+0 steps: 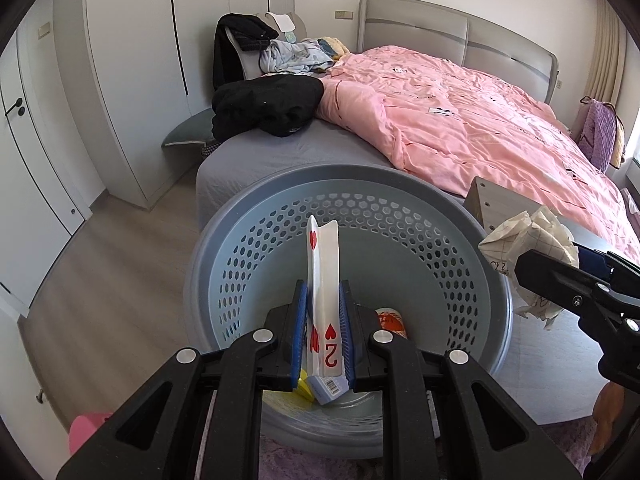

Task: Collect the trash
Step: 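Carry the card and tissue over the basket and open both tools to drop them, then withdraw both open tools from the basket back over the table, then close the left tool on the white-and-green milk carton, then lift the milk carton off the table with the left tool, then grasp the white bottle cap with the right tool while the left tool holds the carton, then carry the carton and cap over the basket and open both tools to drop them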

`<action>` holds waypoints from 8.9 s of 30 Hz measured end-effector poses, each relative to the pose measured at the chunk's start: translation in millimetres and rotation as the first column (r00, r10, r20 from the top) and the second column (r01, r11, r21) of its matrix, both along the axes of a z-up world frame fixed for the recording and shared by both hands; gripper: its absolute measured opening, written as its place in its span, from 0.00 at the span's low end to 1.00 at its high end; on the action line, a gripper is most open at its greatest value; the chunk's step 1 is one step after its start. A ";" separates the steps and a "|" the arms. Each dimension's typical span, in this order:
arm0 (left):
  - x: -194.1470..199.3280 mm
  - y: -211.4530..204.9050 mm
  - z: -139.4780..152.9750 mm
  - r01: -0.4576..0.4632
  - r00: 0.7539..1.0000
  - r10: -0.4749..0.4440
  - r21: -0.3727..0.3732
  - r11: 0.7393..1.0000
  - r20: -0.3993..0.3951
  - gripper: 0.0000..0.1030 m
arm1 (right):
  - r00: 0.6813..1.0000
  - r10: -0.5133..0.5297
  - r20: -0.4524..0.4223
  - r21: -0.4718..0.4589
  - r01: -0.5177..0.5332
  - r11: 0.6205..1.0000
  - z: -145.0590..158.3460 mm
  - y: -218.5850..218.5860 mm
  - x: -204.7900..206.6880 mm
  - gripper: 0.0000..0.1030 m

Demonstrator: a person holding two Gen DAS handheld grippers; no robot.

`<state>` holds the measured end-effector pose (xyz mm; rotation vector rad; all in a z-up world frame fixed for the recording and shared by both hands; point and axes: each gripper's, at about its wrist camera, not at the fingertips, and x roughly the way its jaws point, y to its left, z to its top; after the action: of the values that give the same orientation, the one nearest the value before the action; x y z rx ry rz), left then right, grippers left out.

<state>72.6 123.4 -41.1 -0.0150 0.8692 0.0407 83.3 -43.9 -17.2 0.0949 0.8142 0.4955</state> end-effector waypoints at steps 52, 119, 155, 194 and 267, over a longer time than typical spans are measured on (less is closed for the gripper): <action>1.0 22.9 -3.8 -0.058 0.998 0.058 0.004 0.998 -0.002 0.63 | 0.999 -0.018 -0.030 0.029 0.019 0.999 -6.6 8.7 15.8 0.82; 20.6 -194.5 8.4 0.315 0.948 -0.317 -0.037 0.948 -0.037 0.66 | 0.893 -0.448 -0.054 0.069 0.451 0.890 -17.0 -250.3 -53.2 0.86; 109.9 -269.0 -49.0 0.561 0.799 -0.556 -0.045 0.826 -0.229 0.72 | 0.878 -0.471 -0.079 0.083 0.477 0.875 -23.6 -267.1 -58.9 0.86; 59.4 -205.8 -14.8 0.411 0.909 -0.415 -0.071 0.909 -0.044 0.37 | 0.926 -0.368 -0.078 -0.030 0.367 0.930 -45.3 -230.5 23.5 0.86; 16.0 13.9 -7.3 0.028 1.000 -0.028 -0.029 0.999 0.009 0.45 | 1.000 -0.031 -0.001 -0.118 0.031 0.993 -10.3 24.0 17.5 0.47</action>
<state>88.6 137.3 -48.4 -0.0306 0.8614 0.0019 100.8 -19.9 -27.5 -0.0010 0.8421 0.4174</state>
